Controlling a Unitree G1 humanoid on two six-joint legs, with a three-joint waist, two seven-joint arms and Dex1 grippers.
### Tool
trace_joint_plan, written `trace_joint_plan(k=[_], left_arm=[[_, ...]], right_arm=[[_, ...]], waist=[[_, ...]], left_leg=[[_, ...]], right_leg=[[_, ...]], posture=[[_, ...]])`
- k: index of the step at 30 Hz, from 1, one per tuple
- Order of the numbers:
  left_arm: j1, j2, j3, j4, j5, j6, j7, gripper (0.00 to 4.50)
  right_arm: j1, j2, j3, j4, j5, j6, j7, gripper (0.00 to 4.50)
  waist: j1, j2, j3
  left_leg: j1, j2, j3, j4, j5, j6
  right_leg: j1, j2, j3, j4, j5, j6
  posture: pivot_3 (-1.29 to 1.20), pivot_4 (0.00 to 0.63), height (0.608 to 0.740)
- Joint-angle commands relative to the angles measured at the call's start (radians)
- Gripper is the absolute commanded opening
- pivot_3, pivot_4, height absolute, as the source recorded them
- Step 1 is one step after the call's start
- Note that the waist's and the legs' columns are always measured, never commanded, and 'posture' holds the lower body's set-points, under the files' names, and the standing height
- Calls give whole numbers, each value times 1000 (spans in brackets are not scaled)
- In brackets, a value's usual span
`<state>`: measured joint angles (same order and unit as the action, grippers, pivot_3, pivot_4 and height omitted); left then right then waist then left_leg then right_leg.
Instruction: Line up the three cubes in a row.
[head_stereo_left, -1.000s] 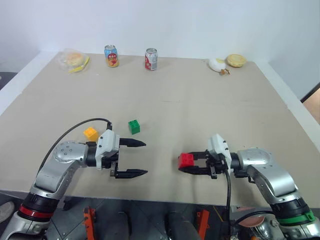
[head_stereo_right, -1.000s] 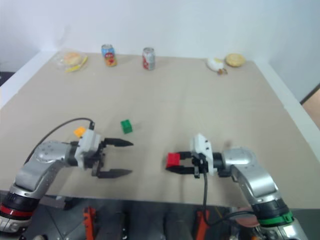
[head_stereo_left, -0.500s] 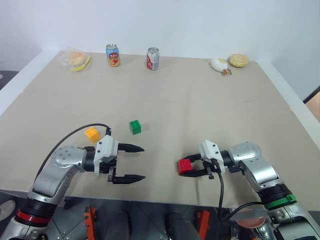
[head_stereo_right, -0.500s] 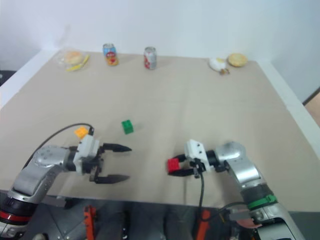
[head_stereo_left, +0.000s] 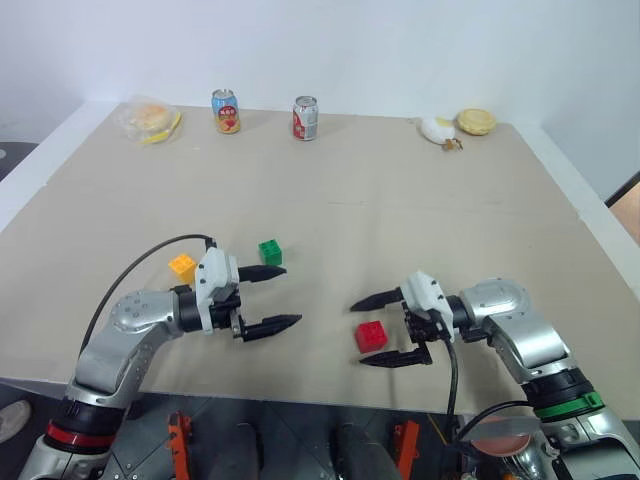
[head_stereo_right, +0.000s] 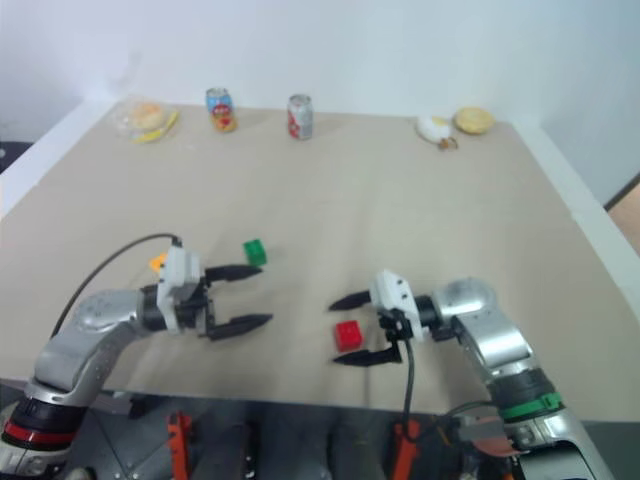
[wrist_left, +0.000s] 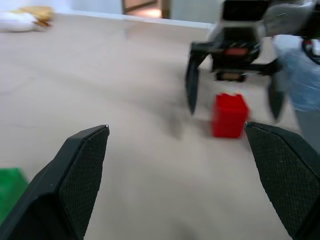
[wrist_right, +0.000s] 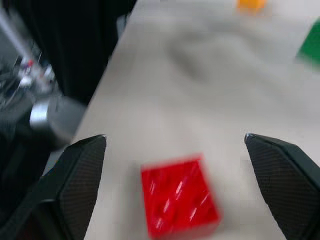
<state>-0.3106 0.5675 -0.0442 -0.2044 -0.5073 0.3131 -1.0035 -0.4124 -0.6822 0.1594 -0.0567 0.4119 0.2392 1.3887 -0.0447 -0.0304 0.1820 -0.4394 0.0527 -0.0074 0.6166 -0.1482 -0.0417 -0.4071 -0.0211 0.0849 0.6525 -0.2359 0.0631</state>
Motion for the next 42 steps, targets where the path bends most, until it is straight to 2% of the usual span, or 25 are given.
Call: trace_joint_plan(k=[1,7,17,25,36,39,42], left_arm=[[-99,19,27,92,42,2,23,4500],[-306,15,-39,399,192,-62,-5,4500],[-464,-46,-150,721,371,-160,-48,4500],[-488,-85,-151,779,411,-188,-64,4500],[-484,-93,-142,781,427,-185,-66,4500],[-487,-97,-139,785,429,-180,-55,3715],[-487,-99,-137,785,430,-177,-55,2681]], right_arm=[[-53,19,-52,-74,44,47,-69,4388],[-108,42,-46,-100,58,126,-139,4388],[-148,85,-68,-79,50,151,-248,4388],[-171,106,-69,-18,4,172,-351,4388],[-177,108,-57,-3,-10,172,-357,4388],[-176,107,-53,0,-19,156,-349,4500],[-173,106,-51,2,-28,142,-343,4500]], waist=[[0,0,0],[0,0,0],[0,0,0],[0,0,0],[0,0,0],[0,0,0],[0,0,0]], left_leg=[[0,0,0,0,0,0],[-1,-1,0,1,1,0],[-4,-1,-3,-1,-1,0],[-4,-1,-3,0,-1,0],[-4,-1,-4,0,-1,0],[-4,-1,-4,0,-1,0],[-4,-1,-4,0,-1,0]], right_leg=[[0,0,0,0,0,0],[0,0,0,0,1,1],[-2,2,0,1,-1,6],[-2,2,0,1,0,6],[-2,2,0,2,0,6],[-2,2,0,3,0,6],[-2,2,0,3,0,6]], posture=[[0,150,733],[0,150,733],[0,150,733],[0,150,733],[0,150,733],[0,150,733],[0,150,733]])
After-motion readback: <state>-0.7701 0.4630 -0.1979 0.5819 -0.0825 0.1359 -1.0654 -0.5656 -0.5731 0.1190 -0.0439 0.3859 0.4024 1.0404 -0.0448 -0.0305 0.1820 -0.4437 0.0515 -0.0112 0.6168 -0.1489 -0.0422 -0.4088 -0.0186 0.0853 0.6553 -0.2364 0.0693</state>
